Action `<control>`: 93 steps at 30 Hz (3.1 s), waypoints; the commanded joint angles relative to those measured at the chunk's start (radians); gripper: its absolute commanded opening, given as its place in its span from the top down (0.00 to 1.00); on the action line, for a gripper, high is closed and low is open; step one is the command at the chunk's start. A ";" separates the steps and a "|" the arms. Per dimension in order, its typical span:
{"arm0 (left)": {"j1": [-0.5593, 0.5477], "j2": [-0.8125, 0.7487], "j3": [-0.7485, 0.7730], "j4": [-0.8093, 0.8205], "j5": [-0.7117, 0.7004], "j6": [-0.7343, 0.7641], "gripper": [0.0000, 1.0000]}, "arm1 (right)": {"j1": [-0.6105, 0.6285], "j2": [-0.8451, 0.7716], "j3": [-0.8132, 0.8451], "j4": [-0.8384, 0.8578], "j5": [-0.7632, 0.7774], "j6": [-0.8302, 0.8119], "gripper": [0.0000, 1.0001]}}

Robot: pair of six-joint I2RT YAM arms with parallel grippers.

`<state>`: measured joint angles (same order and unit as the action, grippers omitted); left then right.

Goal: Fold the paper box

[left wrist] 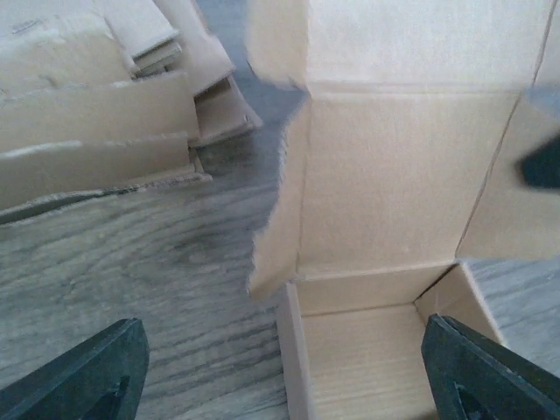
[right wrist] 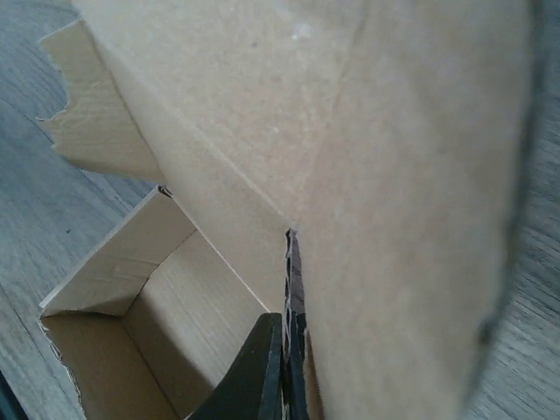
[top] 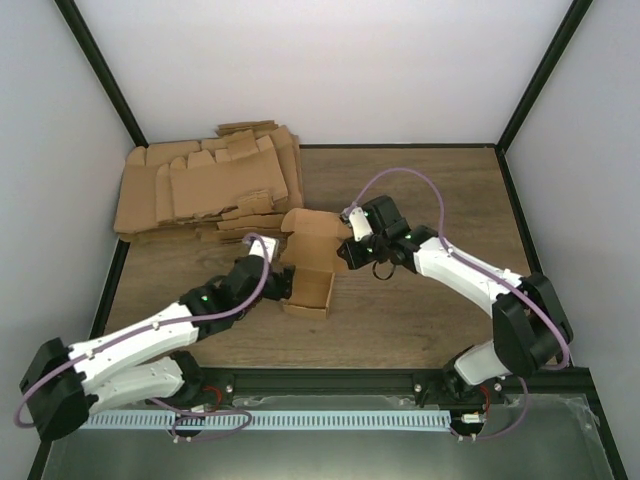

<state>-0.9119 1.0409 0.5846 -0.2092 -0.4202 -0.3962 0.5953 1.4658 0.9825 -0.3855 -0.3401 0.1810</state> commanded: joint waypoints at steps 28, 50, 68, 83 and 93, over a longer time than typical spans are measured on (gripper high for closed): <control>0.281 0.261 0.448 -0.371 0.434 0.078 0.33 | 0.052 -0.024 0.128 -0.140 0.168 -0.061 0.99; 0.283 0.458 0.501 -0.307 0.449 0.027 0.96 | 0.062 0.054 0.183 -0.129 0.242 0.015 0.99; 0.190 0.399 0.355 0.084 0.286 -0.403 0.96 | 0.098 0.028 0.075 0.138 0.538 0.519 0.99; 0.166 0.462 0.265 0.185 0.267 -0.466 0.96 | 0.110 0.040 -0.079 0.338 0.518 0.441 0.99; 0.164 0.475 0.228 0.209 0.307 -0.587 0.96 | 0.113 0.005 -0.181 0.395 0.492 0.418 0.99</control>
<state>-0.7406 1.5013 0.8284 -0.0315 -0.1478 -0.9108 0.6971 1.5074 0.8333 -0.0219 0.1608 0.6060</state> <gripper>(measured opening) 0.039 0.023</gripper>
